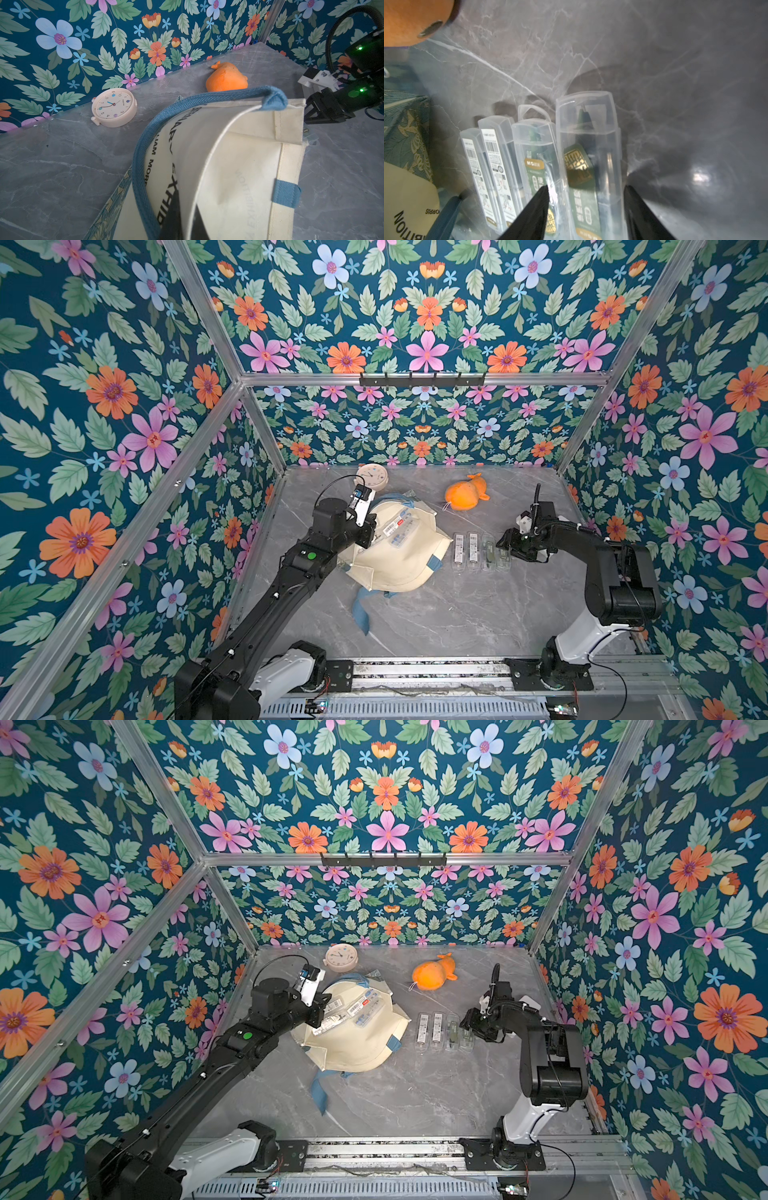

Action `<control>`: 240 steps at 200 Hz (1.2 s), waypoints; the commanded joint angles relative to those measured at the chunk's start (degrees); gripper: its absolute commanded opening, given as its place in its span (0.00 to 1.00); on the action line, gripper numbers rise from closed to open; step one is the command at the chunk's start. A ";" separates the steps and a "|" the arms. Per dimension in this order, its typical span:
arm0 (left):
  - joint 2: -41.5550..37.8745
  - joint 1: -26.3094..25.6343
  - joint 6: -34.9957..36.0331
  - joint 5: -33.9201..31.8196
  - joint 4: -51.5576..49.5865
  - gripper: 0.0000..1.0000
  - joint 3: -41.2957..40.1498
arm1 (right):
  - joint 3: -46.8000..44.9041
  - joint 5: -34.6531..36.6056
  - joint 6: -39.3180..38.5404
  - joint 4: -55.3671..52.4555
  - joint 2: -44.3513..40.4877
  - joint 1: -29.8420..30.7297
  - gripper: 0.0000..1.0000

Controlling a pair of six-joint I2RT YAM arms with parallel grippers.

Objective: Take out the compass set from the canvas bag
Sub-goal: Adjust the compass set at the center of the board, then adjust the canvas bag at the center of the board.

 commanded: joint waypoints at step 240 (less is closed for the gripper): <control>-0.10 0.00 -0.07 -1.96 -1.63 0.00 2.62 | 7.76 0.71 -9.38 19.06 -7.68 34.87 0.67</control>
